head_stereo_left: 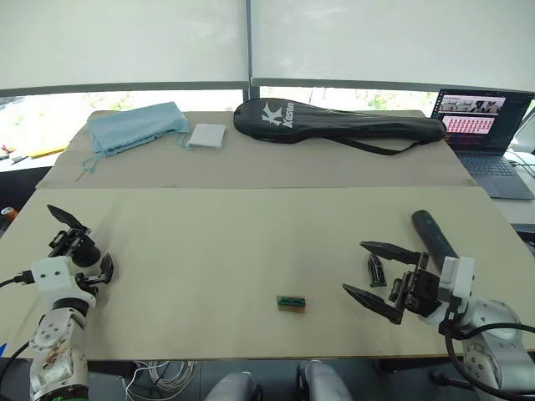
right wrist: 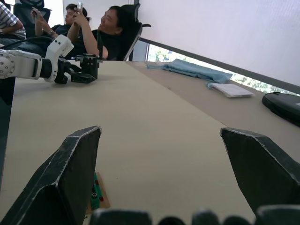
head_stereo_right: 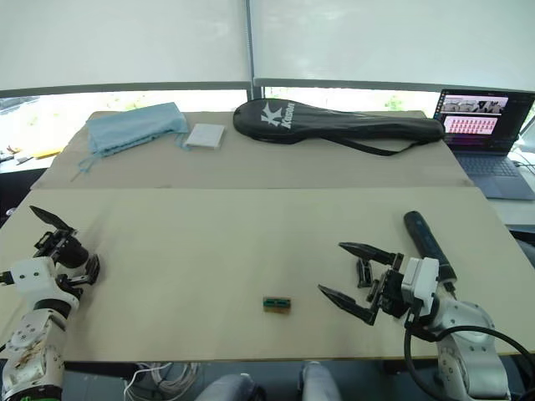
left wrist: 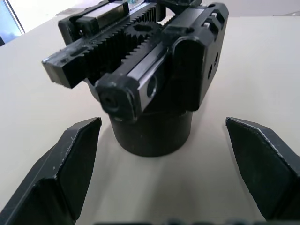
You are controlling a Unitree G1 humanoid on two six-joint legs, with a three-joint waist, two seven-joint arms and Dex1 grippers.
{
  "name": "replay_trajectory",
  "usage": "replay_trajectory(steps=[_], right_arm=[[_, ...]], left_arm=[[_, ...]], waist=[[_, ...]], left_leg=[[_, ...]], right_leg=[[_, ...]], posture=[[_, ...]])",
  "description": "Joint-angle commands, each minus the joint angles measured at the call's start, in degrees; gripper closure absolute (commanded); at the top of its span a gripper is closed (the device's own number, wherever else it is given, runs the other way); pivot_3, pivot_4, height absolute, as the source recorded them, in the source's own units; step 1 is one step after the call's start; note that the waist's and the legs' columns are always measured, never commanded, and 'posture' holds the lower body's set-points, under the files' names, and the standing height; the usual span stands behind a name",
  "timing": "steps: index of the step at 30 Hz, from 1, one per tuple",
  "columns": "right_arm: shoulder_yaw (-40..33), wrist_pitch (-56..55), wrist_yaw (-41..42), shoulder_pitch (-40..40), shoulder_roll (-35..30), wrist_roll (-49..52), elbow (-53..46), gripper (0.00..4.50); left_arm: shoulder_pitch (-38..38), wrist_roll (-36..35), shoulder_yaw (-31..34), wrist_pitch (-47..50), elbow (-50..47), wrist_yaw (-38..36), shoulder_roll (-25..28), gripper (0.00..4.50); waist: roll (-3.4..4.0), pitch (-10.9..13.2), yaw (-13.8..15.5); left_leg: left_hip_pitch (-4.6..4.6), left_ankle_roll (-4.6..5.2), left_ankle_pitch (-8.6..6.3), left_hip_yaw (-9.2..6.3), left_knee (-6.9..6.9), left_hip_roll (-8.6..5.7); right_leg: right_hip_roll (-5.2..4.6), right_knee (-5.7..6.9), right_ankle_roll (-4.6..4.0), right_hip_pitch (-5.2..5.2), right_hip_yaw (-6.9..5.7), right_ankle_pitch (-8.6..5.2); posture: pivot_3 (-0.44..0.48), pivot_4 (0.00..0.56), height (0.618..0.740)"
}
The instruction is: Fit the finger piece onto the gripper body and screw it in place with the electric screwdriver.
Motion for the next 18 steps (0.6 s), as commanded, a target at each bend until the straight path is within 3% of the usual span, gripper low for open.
replay_trajectory(steps=[1,8,11,14,18], right_arm=[[-1.7,-1.8,-0.6,0.4,-0.5,0.1,-2.1,0.02],[-2.2,-2.4,-1.7,2.8,-0.6,-0.7,-3.1,0.02],[-2.5,-2.4,-1.9,3.4,-0.9,-0.5,-3.5,0.00],[-2.6,-2.3,-1.9,3.4,-1.4,-0.3,-3.5,0.00],[-2.8,-2.1,-1.3,3.3,-2.1,0.1,-3.2,0.00]], left_arm=[[-2.1,1.5,-0.9,-1.9,4.5,0.4,1.3,0.00],[-4.6,2.4,-2.1,-4.0,13.1,-1.2,3.3,0.00],[-4.8,2.4,-2.5,-4.7,14.8,-1.9,3.8,0.83],[-3.9,1.0,-1.9,-6.0,14.2,-3.3,3.7,2.16],[-1.5,-3.7,-0.3,-7.7,7.7,-6.8,1.9,2.16]], waist=[[0.02,0.0,0.1],[0.36,-0.2,0.1],[0.53,-0.3,0.0],[0.57,-0.3,0.0],[0.55,-0.3,-0.5]], left_leg=[[0.00,-0.03,0.01,0.00,0.00,0.00],[0.06,-0.05,0.03,0.00,-0.01,0.00],[0.10,-0.11,0.06,0.00,-0.01,0.00],[0.12,-0.12,0.07,0.00,-0.01,0.01],[0.11,-0.09,0.06,0.01,-0.01,0.00]], right_leg=[[0.00,0.02,0.00,-0.01,0.01,0.00],[-0.01,0.17,0.00,-0.01,0.07,-0.01],[-0.01,0.23,0.01,0.00,0.09,-0.02],[-0.01,0.27,0.02,0.00,0.12,-0.03],[-0.01,0.25,0.02,-0.01,0.15,-0.03]], posture=[[0.000,0.150,0.740],[0.000,0.150,0.740],[0.000,0.150,0.740],[0.000,0.150,0.740],[0.000,0.150,0.740]])
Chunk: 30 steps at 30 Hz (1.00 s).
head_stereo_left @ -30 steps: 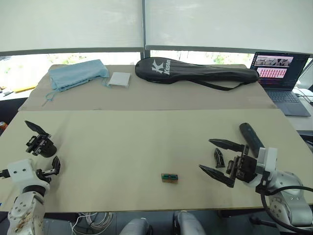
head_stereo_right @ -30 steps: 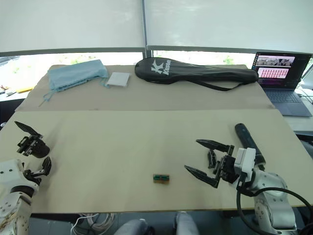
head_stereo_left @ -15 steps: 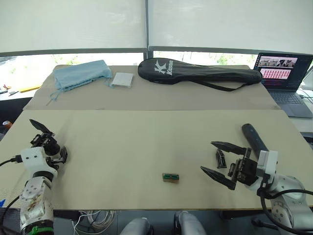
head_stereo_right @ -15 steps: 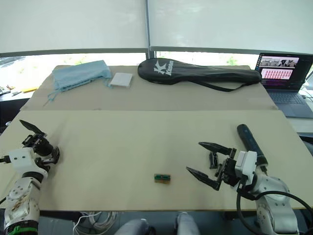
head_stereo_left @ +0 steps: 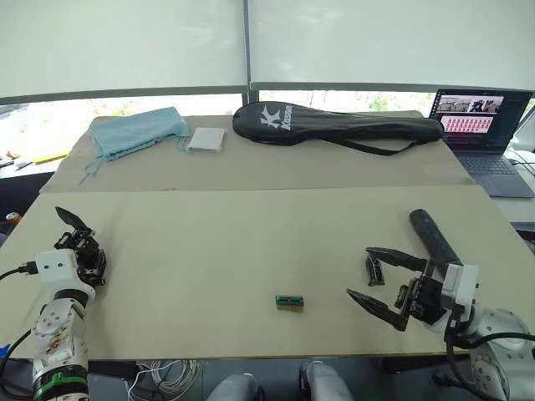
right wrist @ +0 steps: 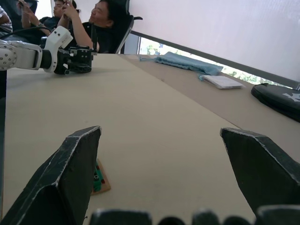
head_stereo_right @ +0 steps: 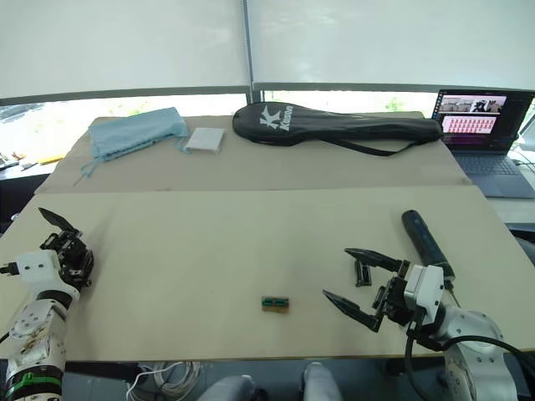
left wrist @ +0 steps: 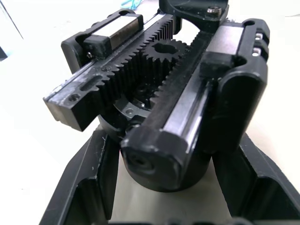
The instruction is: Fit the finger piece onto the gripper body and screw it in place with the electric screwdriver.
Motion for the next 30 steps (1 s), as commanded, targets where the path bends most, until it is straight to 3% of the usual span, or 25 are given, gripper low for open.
replay_trajectory(steps=[1,4,7,11,14,16,20,30], right_arm=[[-2.0,-1.2,0.8,-0.4,-1.2,1.2,-1.5,0.00],[-2.9,-1.2,1.9,-0.5,-2.2,1.6,-0.7,0.00],[-4.7,-1.3,1.8,-1.2,-3.1,2.1,0.1,0.00],[-6.1,-1.5,2.4,1.5,-3.4,1.7,-0.6,0.00],[-6.4,-1.6,2.6,3.2,-3.3,1.5,-1.7,0.00],[-6.6,-1.6,2.3,4.1,-3.2,1.7,-2.4,0.00],[-6.8,-1.5,2.1,5.3,-3.1,1.6,-3.1,0.00],[-7.2,-0.9,-0.4,7.0,-2.7,1.6,-4.6,0.00]], left_arm=[[2.8,-4.2,0.4,-0.7,-6.9,-3.4,-2.3,2.16],[4.6,-5.9,-2.5,-2.4,-19.8,-6.2,-4.3,2.16],[6.1,-7.7,-6.8,3.1,-32.8,-4.9,-6.8,2.16],[7.2,-5.4,-17.7,8.3,-42.3,-8.0,-7.9,2.16],[5.0,-4.4,-22.2,10.5,-42.5,-7.8,-9.2,2.16],[3.2,-0.3,-27.0,8.8,-41.1,-10.7,-7.9,2.16],[-0.8,4.5,-34.9,5.8,-34.6,-13.7,-10.1,2.16],[-0.3,11.0,-42.2,-0.4,-29.6,-15.8,-12.5,2.16]], waist=[[-0.02,0.0,-0.2],[-0.42,0.2,0.0],[-1.06,0.6,1.1],[-1.18,0.6,1.3],[-0.98,0.6,1.2],[-0.96,0.7,0.7],[-0.93,0.7,0.4],[-0.90,0.7,0.6]], left_leg=[[-0.01,0.03,-0.02,0.00,0.00,-0.01],[-0.08,0.10,-0.06,0.00,0.03,-0.06],[-0.26,0.10,-0.06,-0.11,0.12,-0.06],[-0.32,0.10,-0.07,-0.18,0.11,-0.06],[-0.31,0.11,-0.06,-0.19,0.02,-0.05],[-0.31,0.10,-0.05,-0.13,0.03,-0.03],[-0.29,0.02,-0.01,-0.14,0.02,0.01],[-0.33,0.05,-0.02,-0.15,0.01,0.00]], right_leg=[[-0.01,-0.03,0.00,0.00,0.00,0.00],[-0.06,-0.12,0.01,0.00,-0.01,0.00],[-0.08,-0.28,0.04,0.01,0.00,0.05],[-0.05,-0.44,0.05,0.01,0.00,0.12],[-0.02,-0.46,0.04,-0.03,-0.01,0.11],[0.03,-0.45,0.04,-0.08,-0.04,0.11],[0.02,-0.40,0.04,-0.05,0.00,0.11],[-0.01,-0.43,0.02,-0.10,0.07,0.11]], posture=[[0.000,0.150,0.740],[0.000,0.150,0.740],[0.000,0.150,0.740],[0.000,0.150,0.740],[0.000,0.150,0.740],[0.000,0.150,0.740],[0.000,0.150,0.740],[0.000,0.150,0.740]])
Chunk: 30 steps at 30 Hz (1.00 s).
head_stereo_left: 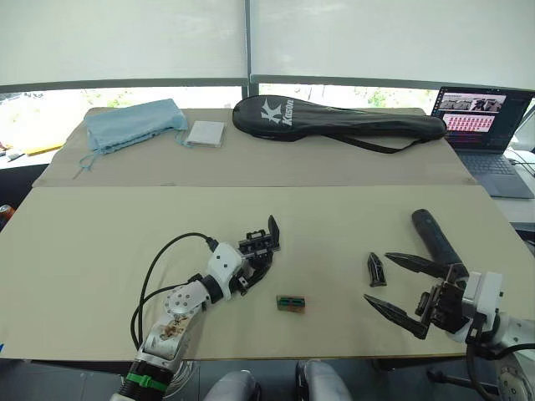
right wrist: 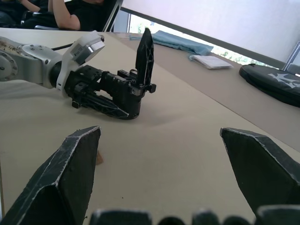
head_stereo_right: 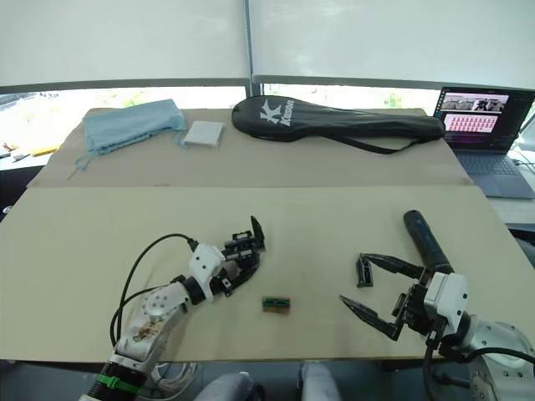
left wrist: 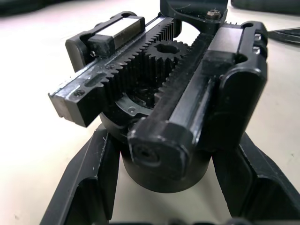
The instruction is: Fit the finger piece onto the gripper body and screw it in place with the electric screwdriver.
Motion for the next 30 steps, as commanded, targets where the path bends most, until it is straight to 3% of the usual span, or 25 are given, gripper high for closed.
replay_trajectory(steps=[1,10,26,30], right_arm=[[-1.4,-0.8,-0.4,0.6,-0.3,0.5,-2.3,0.00],[-0.4,0.3,-1.3,0.0,-0.8,0.6,-4.2,0.00],[0.1,1.0,-0.8,-1.2,-1.7,0.9,-3.8,0.00],[0.0,1.2,-1.0,-1.6,-1.7,0.7,-3.6,0.00]], left_arm=[[0.0,1.6,-1.7,-3.8,-0.5,0.6,-1.8,2.16],[0.6,1.7,-1.9,-0.9,3.0,0.7,-4.3,2.16],[0.4,0.8,-1.1,6.2,2.6,-1.8,-2.0,2.16],[0.9,0.1,-0.4,5.9,2.8,-2.4,-1.4,0.27]], waist=[[0.01,0.0,0.2],[0.33,-0.2,1.2],[0.79,-0.5,0.8],[0.79,-0.5,0.7]], left_leg=[[0.00,0.00,0.00,0.00,0.00,0.00],[0.04,0.05,-0.02,0.00,0.04,-0.04],[0.12,0.12,0.00,0.00,0.03,-0.02],[0.13,0.11,-0.01,0.00,0.03,-0.02]], right_leg=[[-0.01,-0.01,0.00,0.02,0.01,0.00],[-0.04,-0.02,0.05,0.11,0.00,-0.02],[-0.03,-0.01,0.08,0.19,0.03,-0.04],[-0.03,-0.01,0.08,0.19,0.04,-0.04]], posture=[[0.000,0.150,0.740],[0.000,0.150,0.740],[0.000,0.150,0.740],[0.000,0.150,0.740]])
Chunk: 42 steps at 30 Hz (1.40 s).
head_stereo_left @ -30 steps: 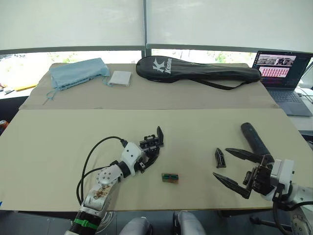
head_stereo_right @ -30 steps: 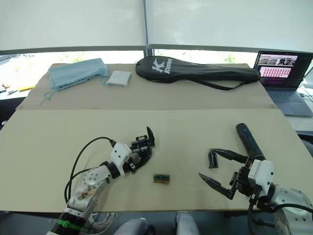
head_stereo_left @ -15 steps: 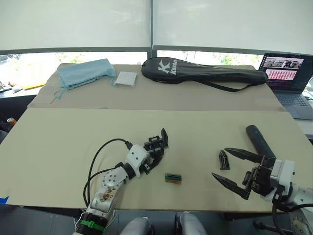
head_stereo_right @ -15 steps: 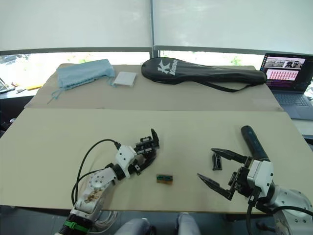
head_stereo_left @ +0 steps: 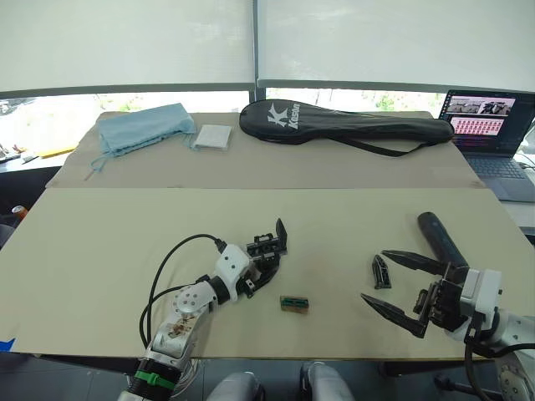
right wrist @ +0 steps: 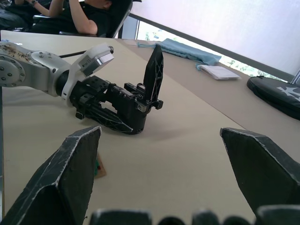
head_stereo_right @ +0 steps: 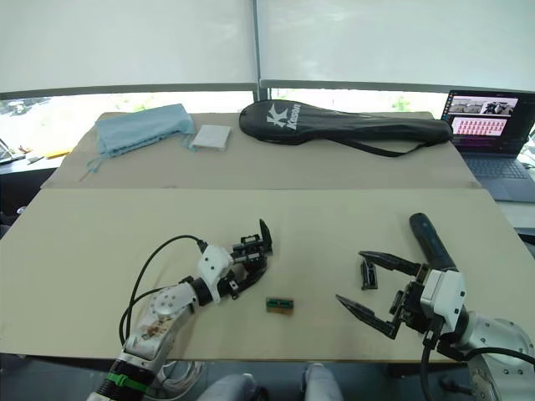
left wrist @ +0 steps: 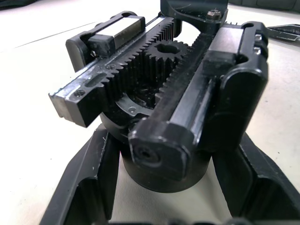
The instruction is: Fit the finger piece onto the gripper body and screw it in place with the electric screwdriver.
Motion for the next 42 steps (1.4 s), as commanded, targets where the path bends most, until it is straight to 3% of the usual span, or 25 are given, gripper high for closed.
replay_trajectory(steps=[1,7,13,18,28,42], right_arm=[[-0.5,0.0,-0.2,-0.5,-0.4,0.6,-1.7,0.00],[-0.8,-0.2,-0.5,0.3,-0.2,0.4,-2.0,0.00],[-0.3,-0.7,-0.8,0.7,0.3,0.0,-2.4,0.00],[0.4,-0.3,-1.7,0.3,0.8,0.1,-3.5,0.00],[0.7,-0.1,-1.7,1.1,0.2,0.5,-4.4,0.00],[-0.1,-0.4,-1.7,3.0,0.1,0.4,-5.2,0.00]], left_arm=[[1.8,-0.5,0.3,1.5,1.5,-1.0,1.1,0.08],[2.3,-3.6,2.7,1.5,1.0,-5.5,4.6,0.08],[1.4,-10.0,7.3,0.9,3.5,-15.7,12.0,0.08],[-3.4,-12.5,7.1,-1.8,8.8,-25.6,14.8,0.08],[-21.0,-6.1,2.3,-12.2,30.5,-35.9,11.3,0.08],[-24.3,-6.4,2.3,-12.5,35.5,-41.3,6.7,0.08]], waist=[[0.00,0.0,-0.1],[0.01,0.0,-0.6],[0.02,0.0,-1.7],[0.01,0.0,-1.6],[-0.08,0.0,-0.7],[-0.11,0.1,-0.8]], left_leg=[[0.00,0.00,0.00,0.00,0.00,0.00],[0.01,0.00,0.00,0.00,-0.01,0.04],[0.02,-0.04,0.03,0.00,-0.04,0.09],[0.02,-0.02,0.05,0.00,-0.03,0.08],[-0.05,0.03,0.05,0.00,0.03,-0.05],[-0.09,0.23,0.13,-0.01,0.05,-0.03]], right_leg=[[0.00,0.00,0.00,0.00,0.00,0.00],[0.04,0.02,-0.01,-0.02,0.00,0.00],[0.07,0.06,-0.03,-0.06,-0.01,-0.01],[0.08,0.08,-0.05,-0.07,-0.12,0.00],[0.02,0.01,-0.06,-0.08,-0.22,0.03],[-0.01,0.00,-0.06,-0.10,-0.09,0.02]], posture=[[0.000,0.150,0.740],[0.000,0.150,0.740],[0.000,0.150,0.740],[0.000,0.150,0.740],[0.000,0.150,0.740],[0.000,0.150,0.740]])
